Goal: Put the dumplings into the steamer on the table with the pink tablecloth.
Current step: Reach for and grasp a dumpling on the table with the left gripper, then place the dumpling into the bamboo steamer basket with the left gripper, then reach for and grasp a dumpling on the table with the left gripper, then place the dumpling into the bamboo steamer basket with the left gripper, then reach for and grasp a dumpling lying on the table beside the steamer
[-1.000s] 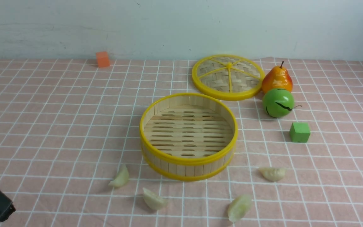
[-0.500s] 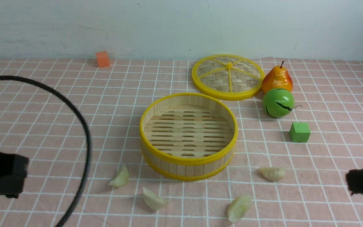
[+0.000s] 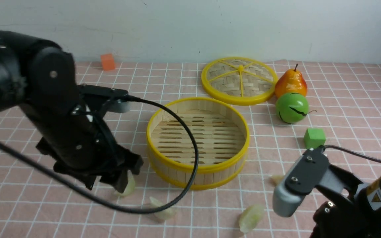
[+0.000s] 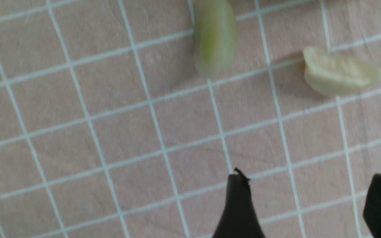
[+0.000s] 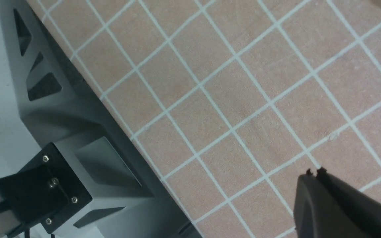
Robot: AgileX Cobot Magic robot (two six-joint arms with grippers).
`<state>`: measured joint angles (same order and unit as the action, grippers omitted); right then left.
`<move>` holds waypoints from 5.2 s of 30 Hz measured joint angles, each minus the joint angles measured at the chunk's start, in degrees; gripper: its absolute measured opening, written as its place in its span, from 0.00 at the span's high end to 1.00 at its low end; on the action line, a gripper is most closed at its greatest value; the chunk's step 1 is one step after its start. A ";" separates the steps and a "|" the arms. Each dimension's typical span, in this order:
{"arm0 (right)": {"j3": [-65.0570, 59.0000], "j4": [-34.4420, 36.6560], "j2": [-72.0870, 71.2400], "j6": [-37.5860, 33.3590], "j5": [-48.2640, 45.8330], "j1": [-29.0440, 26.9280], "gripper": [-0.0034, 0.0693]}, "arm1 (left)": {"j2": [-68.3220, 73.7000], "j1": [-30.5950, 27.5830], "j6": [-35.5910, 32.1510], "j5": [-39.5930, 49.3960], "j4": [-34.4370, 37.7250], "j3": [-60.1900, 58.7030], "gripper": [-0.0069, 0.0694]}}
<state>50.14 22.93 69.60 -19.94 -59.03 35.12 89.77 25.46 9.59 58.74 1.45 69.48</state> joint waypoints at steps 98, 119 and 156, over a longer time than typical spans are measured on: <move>0.06 -0.85 -16.37 0.07 -2.11 0.00 0.83 | 18.17 11.43 -39.07 -20.24 -4.43 -2.17 0.29; 0.06 0.31 -16.37 0.07 -1.99 0.00 0.82 | 15.76 11.55 -20.78 -13.19 -4.43 4.72 0.63; -0.70 -17.40 -6.79 26.71 9.36 0.00 0.51 | 22.70 8.97 0.96 9.34 -7.38 46.45 0.34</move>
<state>49.44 5.53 62.81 6.77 -49.67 35.12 112.47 34.43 10.56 68.08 -5.93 115.93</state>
